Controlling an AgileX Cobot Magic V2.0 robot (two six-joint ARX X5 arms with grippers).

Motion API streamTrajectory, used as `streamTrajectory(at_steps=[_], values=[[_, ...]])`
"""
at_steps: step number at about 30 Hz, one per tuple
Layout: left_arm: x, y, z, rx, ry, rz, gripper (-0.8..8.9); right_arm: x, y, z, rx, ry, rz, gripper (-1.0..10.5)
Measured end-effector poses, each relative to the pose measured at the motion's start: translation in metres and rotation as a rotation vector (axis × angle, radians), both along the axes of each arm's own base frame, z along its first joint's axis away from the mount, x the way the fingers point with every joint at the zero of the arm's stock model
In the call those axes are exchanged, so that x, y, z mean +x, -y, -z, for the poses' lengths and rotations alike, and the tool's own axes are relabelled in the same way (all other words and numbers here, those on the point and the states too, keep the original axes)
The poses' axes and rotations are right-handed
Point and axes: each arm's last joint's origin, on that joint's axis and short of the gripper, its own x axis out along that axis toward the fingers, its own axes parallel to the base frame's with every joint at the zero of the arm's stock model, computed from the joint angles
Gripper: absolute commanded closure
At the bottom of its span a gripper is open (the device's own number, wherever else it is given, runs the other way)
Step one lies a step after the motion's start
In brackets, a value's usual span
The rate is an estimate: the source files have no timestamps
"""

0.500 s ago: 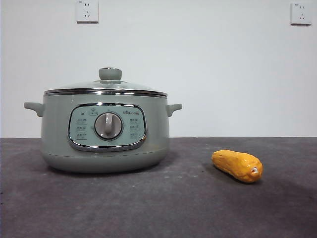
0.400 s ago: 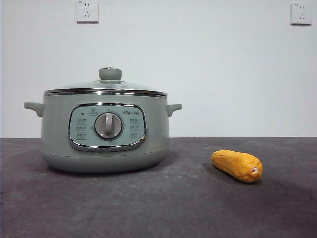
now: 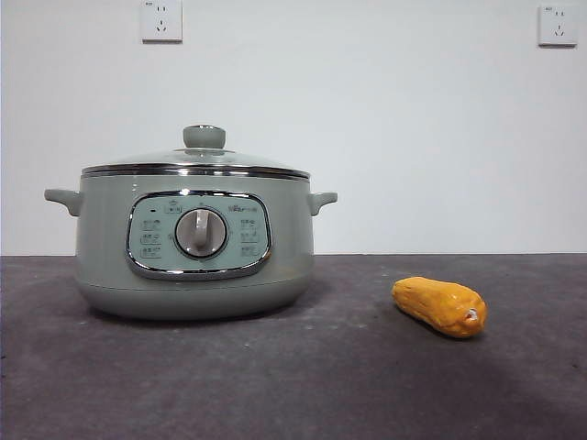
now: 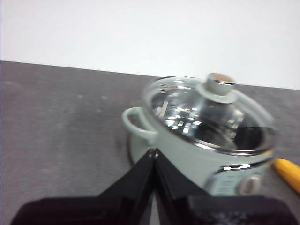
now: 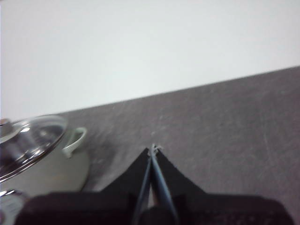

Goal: Pick up the corn,open the lid,put the corn in the pot,close the lid

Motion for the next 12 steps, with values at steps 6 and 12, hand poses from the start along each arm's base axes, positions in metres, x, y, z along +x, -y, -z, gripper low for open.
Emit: streamTrajectory(at_steps=[6, 12], values=[[-0.004, 0.003, -0.037, -0.025, -0.086, 0.092, 8.19, -0.002, -0.002, -0.045, -0.047, -0.154, -0.082, 9.6], [-0.004, 0.003, -0.059, 0.008, -0.190, 0.117, 8.19, 0.002, -0.005, -0.072, -0.037, -0.315, -0.176, 9.6]])
